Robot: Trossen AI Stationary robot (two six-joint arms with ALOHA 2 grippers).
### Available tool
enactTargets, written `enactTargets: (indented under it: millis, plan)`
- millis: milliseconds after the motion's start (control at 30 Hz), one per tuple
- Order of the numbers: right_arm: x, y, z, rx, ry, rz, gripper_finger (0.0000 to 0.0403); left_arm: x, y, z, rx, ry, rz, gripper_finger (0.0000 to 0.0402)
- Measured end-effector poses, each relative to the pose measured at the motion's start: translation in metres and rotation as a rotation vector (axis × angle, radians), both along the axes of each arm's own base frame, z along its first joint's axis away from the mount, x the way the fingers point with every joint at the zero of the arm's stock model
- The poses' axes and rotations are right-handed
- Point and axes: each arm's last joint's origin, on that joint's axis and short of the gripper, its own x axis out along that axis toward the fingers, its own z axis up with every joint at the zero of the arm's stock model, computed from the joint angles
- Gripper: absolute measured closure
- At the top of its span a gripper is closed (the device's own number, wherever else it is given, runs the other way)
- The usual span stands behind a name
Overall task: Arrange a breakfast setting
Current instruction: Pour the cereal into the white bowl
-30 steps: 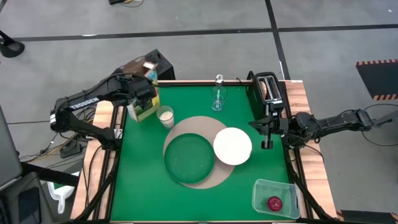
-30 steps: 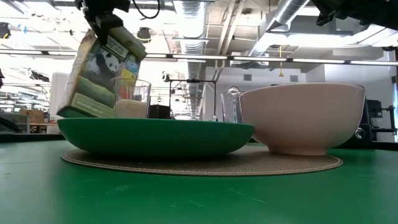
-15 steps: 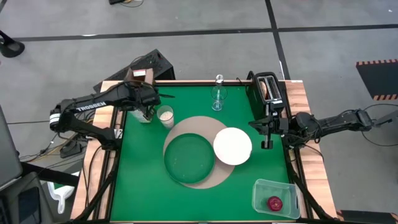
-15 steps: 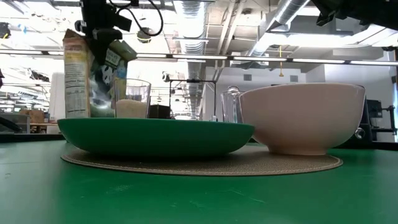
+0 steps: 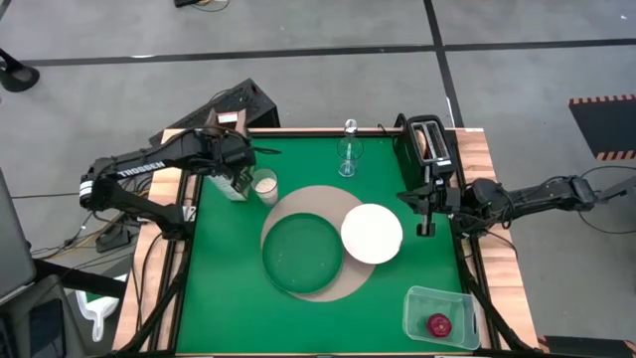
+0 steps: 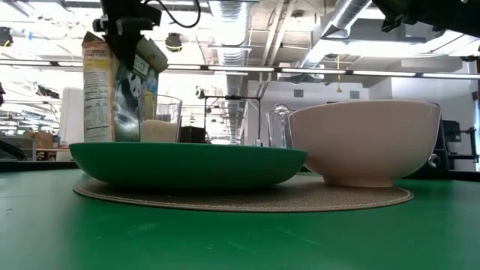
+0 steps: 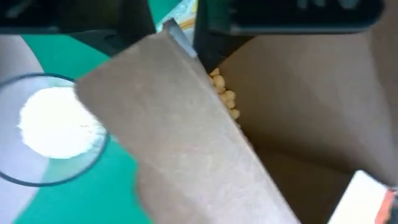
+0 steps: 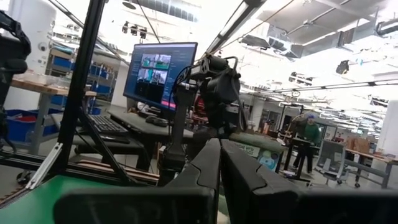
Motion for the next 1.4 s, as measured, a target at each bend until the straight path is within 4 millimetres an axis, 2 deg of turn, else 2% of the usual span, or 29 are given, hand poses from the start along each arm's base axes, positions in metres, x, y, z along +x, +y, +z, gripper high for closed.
enactTargets:
  millis: [200,333,600,867,1033,1400]
  plan:
    - [0.000,0.000,0.000,0.001,0.000,0.001,0.0362,0.000,-0.001,0.004,-0.032,-0.014,-0.025,0.0228]
    - [0.000,0.000,0.000,0.000,0.000,0.001,0.0362,-0.001,-0.001,0.015,-0.021,-0.029,-0.042,0.0203]
    - [0.000,0.000,0.000,-0.006,0.000,-0.002,0.0362,-0.004,-0.002,0.040,0.011,-0.102,-0.055,0.0199]
    - [0.000,0.000,0.000,-0.006,0.000,-0.002,0.0362,-0.002,-0.001,0.042,0.021,-0.162,0.000,0.0199]
    - [0.000,0.000,0.000,-0.006,0.000,-0.002,0.0362,-0.002,0.002,0.043,0.098,-0.167,0.071,0.0202]
    - [0.000,0.000,0.000,-0.007,0.000,-0.002,0.0362,-0.001,0.008,0.044,0.167,-0.161,0.093,0.0203]
